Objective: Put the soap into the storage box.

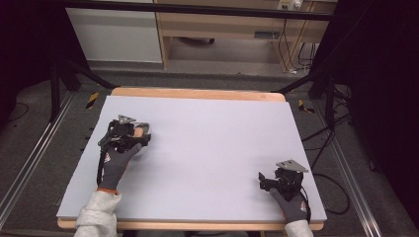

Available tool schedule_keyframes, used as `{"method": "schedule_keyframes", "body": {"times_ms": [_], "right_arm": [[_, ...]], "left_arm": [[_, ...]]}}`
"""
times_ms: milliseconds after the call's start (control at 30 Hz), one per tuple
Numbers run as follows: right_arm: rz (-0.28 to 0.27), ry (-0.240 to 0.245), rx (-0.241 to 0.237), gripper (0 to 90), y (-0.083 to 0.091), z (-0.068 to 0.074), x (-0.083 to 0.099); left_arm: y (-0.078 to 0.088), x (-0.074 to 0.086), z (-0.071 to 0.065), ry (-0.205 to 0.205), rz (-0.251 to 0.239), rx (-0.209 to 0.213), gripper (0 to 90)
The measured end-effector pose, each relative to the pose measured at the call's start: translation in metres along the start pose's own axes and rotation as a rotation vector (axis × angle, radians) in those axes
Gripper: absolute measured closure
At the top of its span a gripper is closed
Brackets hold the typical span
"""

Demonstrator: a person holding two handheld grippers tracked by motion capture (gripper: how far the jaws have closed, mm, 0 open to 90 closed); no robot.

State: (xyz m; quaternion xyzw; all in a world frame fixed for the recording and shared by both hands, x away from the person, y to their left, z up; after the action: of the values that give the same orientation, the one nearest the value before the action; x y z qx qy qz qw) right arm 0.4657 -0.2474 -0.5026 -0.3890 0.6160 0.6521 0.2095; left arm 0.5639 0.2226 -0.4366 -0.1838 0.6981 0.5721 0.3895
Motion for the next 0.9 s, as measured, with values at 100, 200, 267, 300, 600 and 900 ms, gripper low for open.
{"method": "schedule_keyframes", "body": {"times_ms": [100, 200, 267, 300, 600, 900], "right_arm": [[0.001, -0.005, -0.001, 5.5, 0.0, 0.0, 0.0], [-0.003, 0.0, -0.001, 5.5, 0.001, -0.001, 0.0], [-0.002, 0.0, 0.001, 5.5, 0.001, -0.001, 0.0], [-0.004, 0.001, 0.002, 5.5, 0.001, -0.002, 0.0], [-0.004, -0.015, 0.005, 5.3, 0.002, -0.002, 0.001], [-0.003, -0.018, 0.009, 5.3, 0.003, -0.005, 0.002]], "left_arm": [[0.006, -0.003, -0.008, -0.014, -0.025, 0.022, 32.9], [0.012, -0.003, -0.018, -0.016, -0.052, 0.057, 33.5], [0.015, -0.001, -0.024, -0.035, -0.062, 0.07, 33.7], [0.017, 0.0, -0.026, -0.041, -0.066, 0.076, 33.7], [0.026, 0.017, -0.034, -0.061, -0.074, 0.111, 34.7], [0.033, 0.037, -0.045, -0.113, -0.07, 0.131, 33.1]]}}
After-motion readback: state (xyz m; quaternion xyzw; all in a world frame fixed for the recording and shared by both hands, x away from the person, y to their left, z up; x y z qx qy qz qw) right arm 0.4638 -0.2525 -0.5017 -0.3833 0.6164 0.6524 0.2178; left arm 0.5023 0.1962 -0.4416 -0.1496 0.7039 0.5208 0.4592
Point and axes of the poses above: each handheld gripper's, and its own axes: y roughly backward along the jaws, x roughly out of its underside, z roughly to its left, the point moved 4 cm from there along -y, roughly forward along the jaws, and after that the axes turned 2 degrees about y, right-handed, at the moved point
